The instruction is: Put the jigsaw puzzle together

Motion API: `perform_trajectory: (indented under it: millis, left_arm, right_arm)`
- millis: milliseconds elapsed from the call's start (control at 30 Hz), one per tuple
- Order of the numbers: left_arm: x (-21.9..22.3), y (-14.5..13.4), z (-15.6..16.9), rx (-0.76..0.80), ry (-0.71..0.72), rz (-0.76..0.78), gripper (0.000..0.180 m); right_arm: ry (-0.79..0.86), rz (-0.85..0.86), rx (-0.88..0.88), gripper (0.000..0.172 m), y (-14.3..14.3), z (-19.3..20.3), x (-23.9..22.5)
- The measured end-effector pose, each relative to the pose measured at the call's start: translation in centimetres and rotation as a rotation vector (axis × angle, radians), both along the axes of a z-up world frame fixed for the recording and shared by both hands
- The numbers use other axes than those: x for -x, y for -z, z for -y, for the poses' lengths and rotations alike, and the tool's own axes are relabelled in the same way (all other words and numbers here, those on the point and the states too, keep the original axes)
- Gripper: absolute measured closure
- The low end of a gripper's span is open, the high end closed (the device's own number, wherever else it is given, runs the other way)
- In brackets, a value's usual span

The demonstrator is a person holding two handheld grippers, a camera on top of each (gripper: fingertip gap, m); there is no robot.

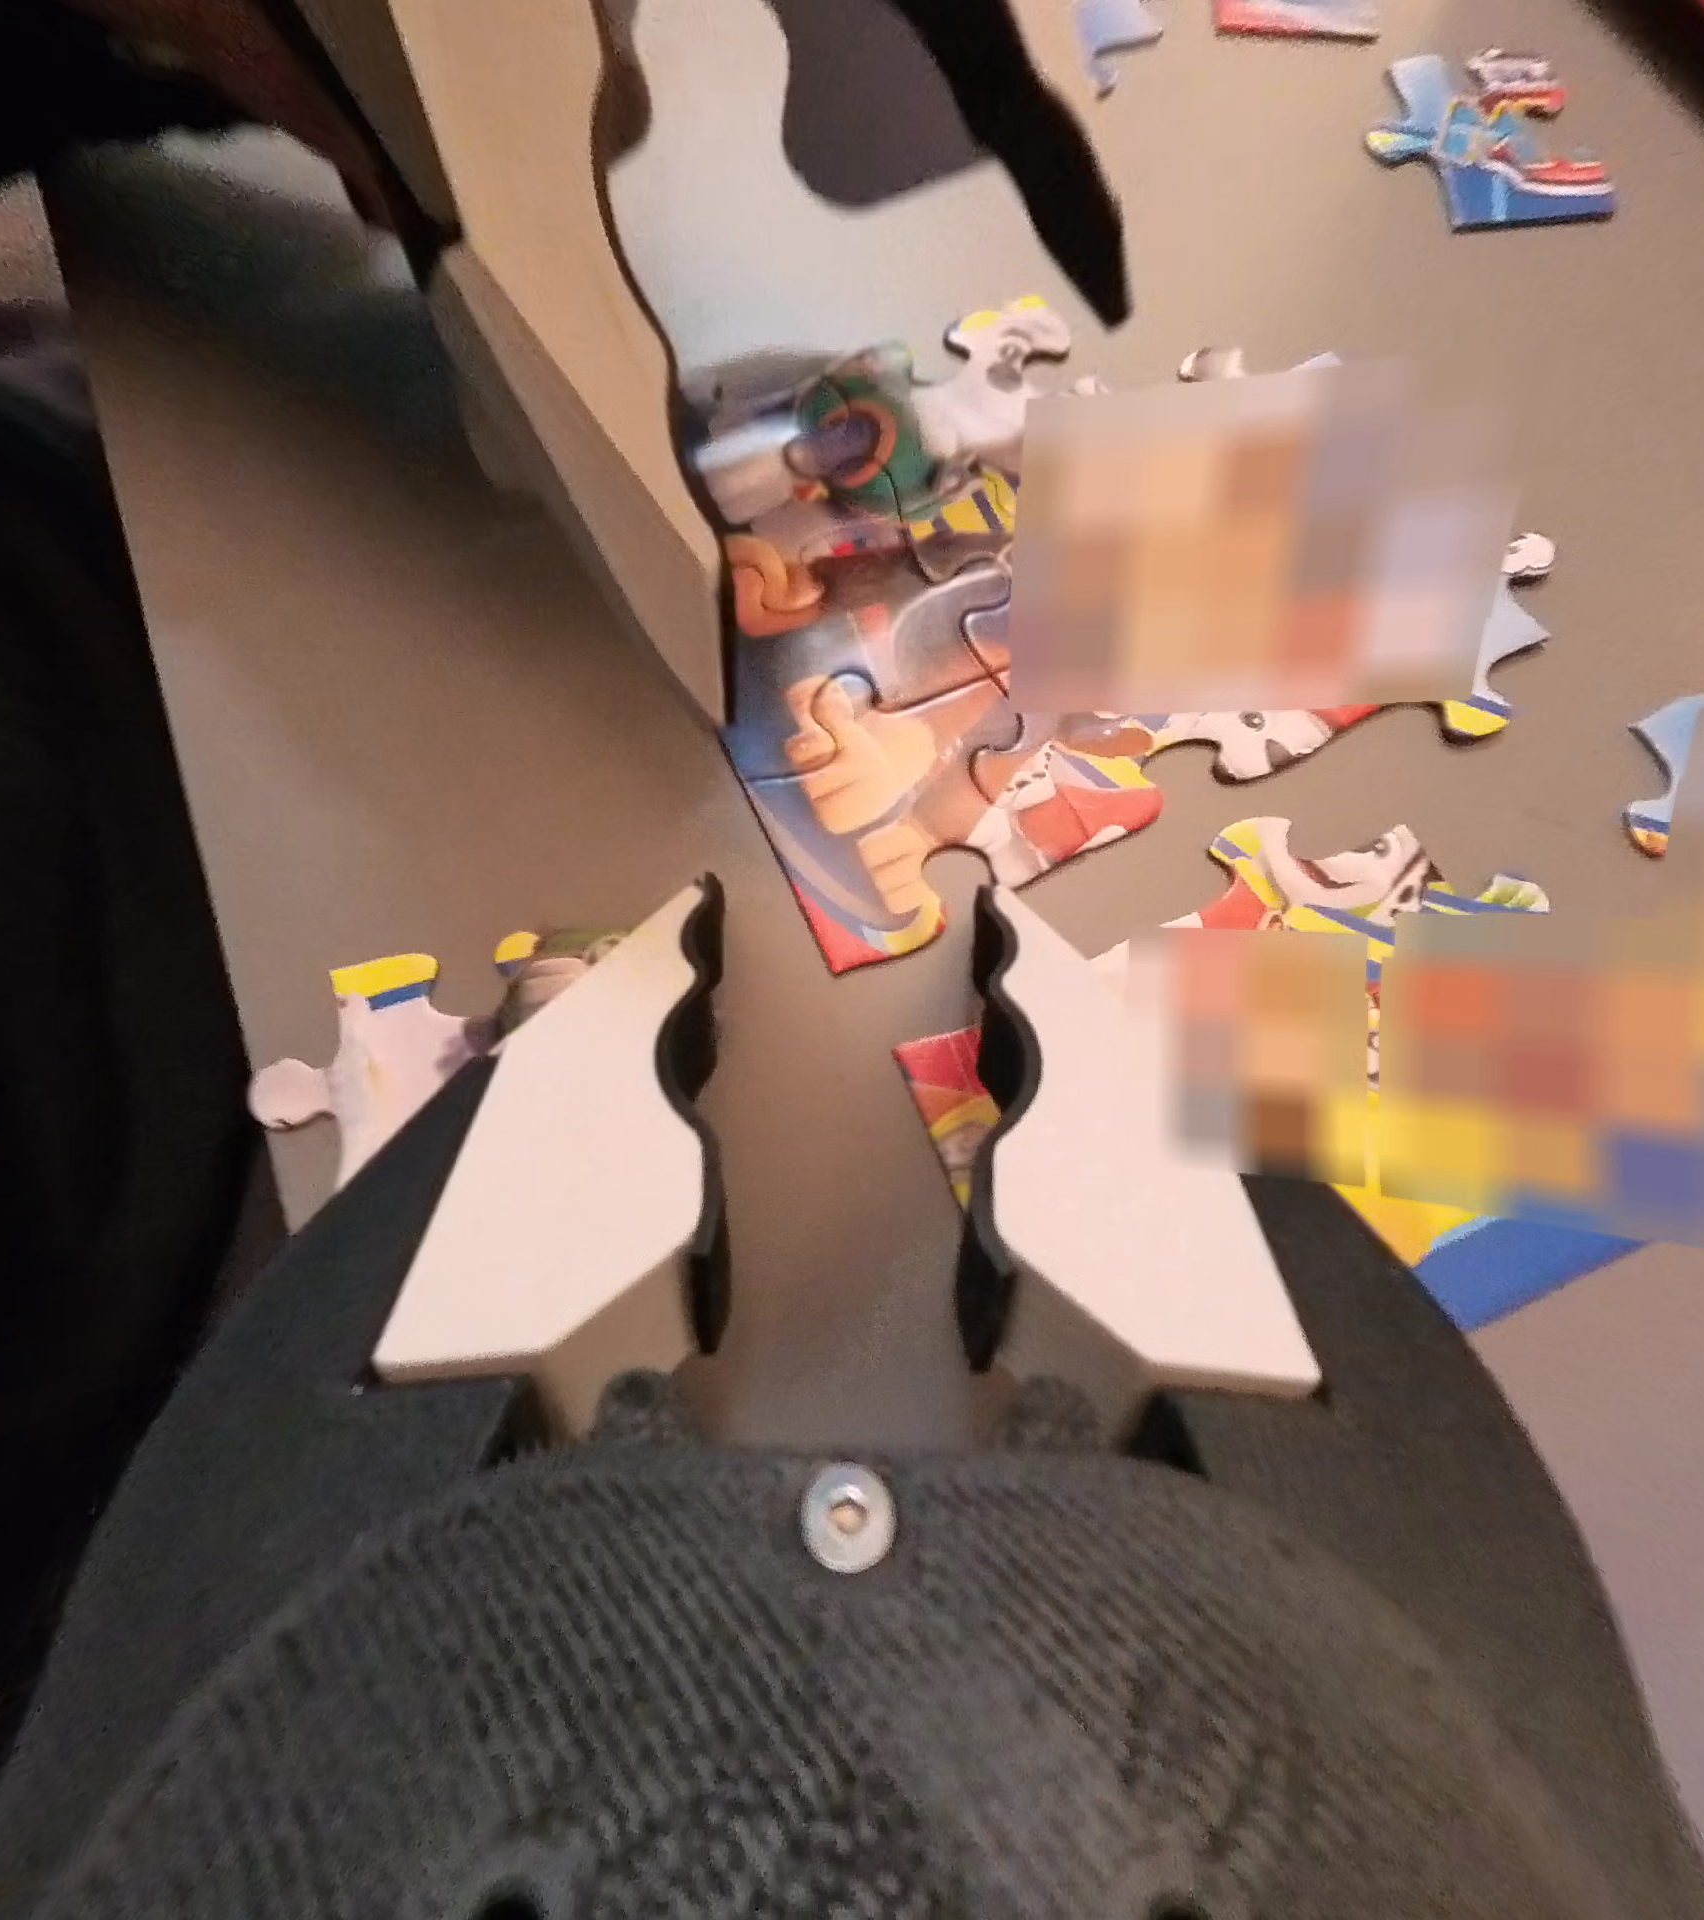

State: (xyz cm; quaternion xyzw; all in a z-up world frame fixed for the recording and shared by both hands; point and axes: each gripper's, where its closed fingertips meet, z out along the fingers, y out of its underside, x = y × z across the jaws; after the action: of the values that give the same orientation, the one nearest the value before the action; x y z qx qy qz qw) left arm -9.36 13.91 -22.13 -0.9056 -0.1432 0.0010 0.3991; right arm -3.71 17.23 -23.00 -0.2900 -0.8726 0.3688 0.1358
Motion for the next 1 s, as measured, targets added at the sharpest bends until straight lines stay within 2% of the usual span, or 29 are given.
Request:
perform_trajectory:
  millis: [133,333,700,733,767,800,867,1000]
  left_arm:
    - [0.7,1.8,1.9,0.083,0.003,-0.019,0.05]
    - [0.4,2.1,1.9,0.098,0.03,-0.045,0.048]
    - [0.5,1.8,2.0,0.074,0.026,-0.026,0.049]
    - [0.6,1.6,1.9,0.061,0.026,-0.02,0.05]
    - [0.5,1.4,1.8,0.049,0.029,-0.012,0.051]
    - [0.4,1.3,1.8,0.041,0.033,-0.002,0.052]
    - [0.3,1.4,1.7,0.038,0.038,0.009,0.052]
    - [0.8,1.6,1.8,0.061,0.032,-0.023,0.052]
  right_arm:
    - [-0.085,0.032,-0.031,0.126,0.4,0.5,-0.1]
    - [-0.129,0.053,-0.033,0.147,0.4,1.0,-0.4]
    - [-0.136,0.054,-0.048,0.15,0.1,0.8,0.0]
    - [-0.139,0.039,-0.045,0.168,-0.2,0.8,0.1]
    - [-0.14,0.021,-0.036,0.172,-0.6,0.8,0.2]
    - [-0.145,0.022,-0.027,0.171,-0.9,0.8,0.2]
    - [-0.139,0.049,-0.046,0.157,-0.9,0.4,0.2]
    - [-0.102,-0.008,-0.089,0.136,-1.0,-0.6,1.5]
